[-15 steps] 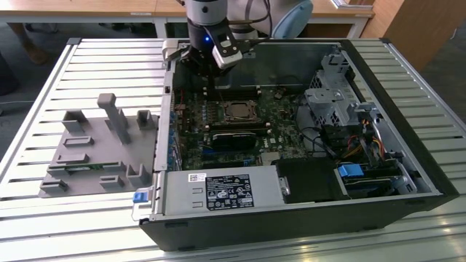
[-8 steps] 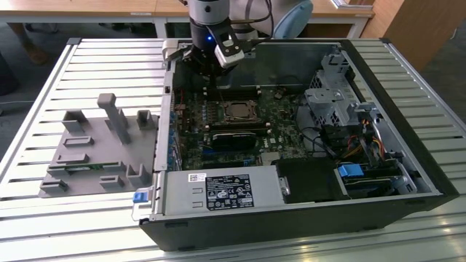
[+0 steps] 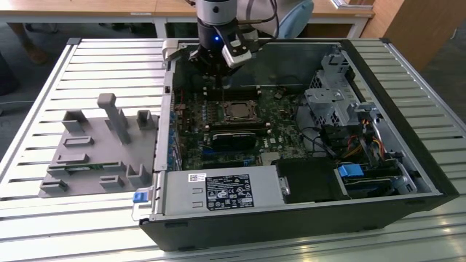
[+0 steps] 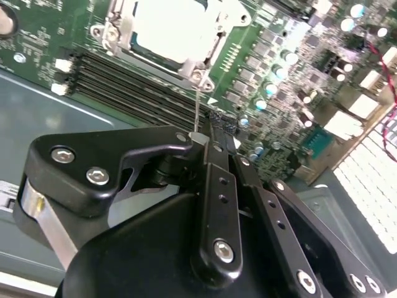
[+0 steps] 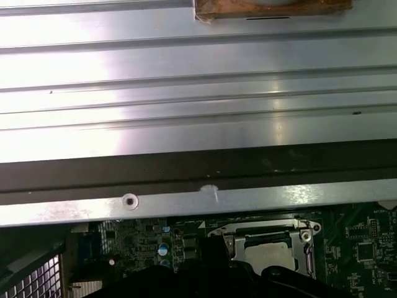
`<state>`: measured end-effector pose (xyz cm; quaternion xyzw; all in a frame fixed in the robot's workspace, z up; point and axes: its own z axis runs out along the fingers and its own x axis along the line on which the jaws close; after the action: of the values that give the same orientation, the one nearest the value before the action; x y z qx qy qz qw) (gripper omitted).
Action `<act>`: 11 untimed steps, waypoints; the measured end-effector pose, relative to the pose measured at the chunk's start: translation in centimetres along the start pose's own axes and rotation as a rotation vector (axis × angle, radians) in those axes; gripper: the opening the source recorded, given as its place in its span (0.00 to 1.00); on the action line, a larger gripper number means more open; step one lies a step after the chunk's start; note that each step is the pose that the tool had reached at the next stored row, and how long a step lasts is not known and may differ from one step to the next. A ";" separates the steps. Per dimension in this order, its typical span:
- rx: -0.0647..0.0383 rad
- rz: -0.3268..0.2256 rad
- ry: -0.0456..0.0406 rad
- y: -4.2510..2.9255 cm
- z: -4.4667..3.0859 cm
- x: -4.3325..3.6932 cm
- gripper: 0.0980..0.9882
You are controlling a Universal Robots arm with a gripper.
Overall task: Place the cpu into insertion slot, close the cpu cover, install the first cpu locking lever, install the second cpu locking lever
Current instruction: 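Install the first cpu locking lever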
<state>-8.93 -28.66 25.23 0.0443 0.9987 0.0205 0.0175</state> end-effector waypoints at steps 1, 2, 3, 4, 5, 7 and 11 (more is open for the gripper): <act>0.000 0.000 0.0000 0.03 0.02 -0.20 0.01; 0.000 0.000 0.0000 0.06 0.04 -0.40 0.01; 0.000 0.000 0.0000 0.09 0.06 -0.61 0.01; 0.000 0.000 0.0000 0.12 0.09 -0.83 0.01; 0.000 0.000 0.0000 0.14 0.11 -1.03 0.01; 0.000 0.000 0.0000 0.20 0.16 -1.50 0.01; 0.000 0.000 0.0000 0.31 0.29 -2.53 0.01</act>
<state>-6.38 -28.57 25.03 0.0442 0.9987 0.0205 0.0175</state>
